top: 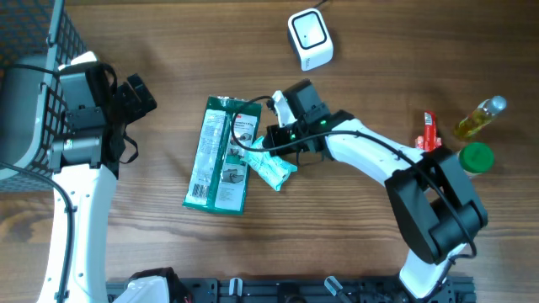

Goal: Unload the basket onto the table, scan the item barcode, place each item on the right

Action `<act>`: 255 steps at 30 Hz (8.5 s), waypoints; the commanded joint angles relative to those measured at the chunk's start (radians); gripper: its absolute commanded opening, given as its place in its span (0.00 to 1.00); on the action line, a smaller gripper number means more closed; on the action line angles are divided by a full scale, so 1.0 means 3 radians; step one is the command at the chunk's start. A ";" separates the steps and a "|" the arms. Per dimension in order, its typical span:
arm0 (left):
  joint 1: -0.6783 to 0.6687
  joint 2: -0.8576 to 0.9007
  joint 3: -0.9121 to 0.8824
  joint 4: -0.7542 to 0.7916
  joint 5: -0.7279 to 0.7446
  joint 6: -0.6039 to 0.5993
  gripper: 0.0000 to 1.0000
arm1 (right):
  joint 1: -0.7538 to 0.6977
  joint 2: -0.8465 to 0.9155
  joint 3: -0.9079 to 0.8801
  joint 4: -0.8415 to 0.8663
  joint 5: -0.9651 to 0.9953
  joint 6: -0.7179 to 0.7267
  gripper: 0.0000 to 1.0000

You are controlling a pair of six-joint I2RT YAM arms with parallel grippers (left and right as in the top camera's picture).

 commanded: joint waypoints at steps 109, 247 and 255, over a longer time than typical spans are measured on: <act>0.0019 0.0001 0.0025 0.0011 -0.0031 0.0031 1.00 | 0.0005 -0.0493 -0.0018 0.0001 0.0978 0.0221 0.05; 0.0019 0.0001 0.0025 0.0010 -0.0031 0.0031 1.00 | 0.0187 -0.0470 0.0114 0.0443 -0.0175 0.0468 0.04; 0.0019 0.0001 0.0025 0.0010 -0.0031 0.0031 1.00 | 0.0338 -0.0196 -0.0116 0.0169 -0.0127 0.0298 0.05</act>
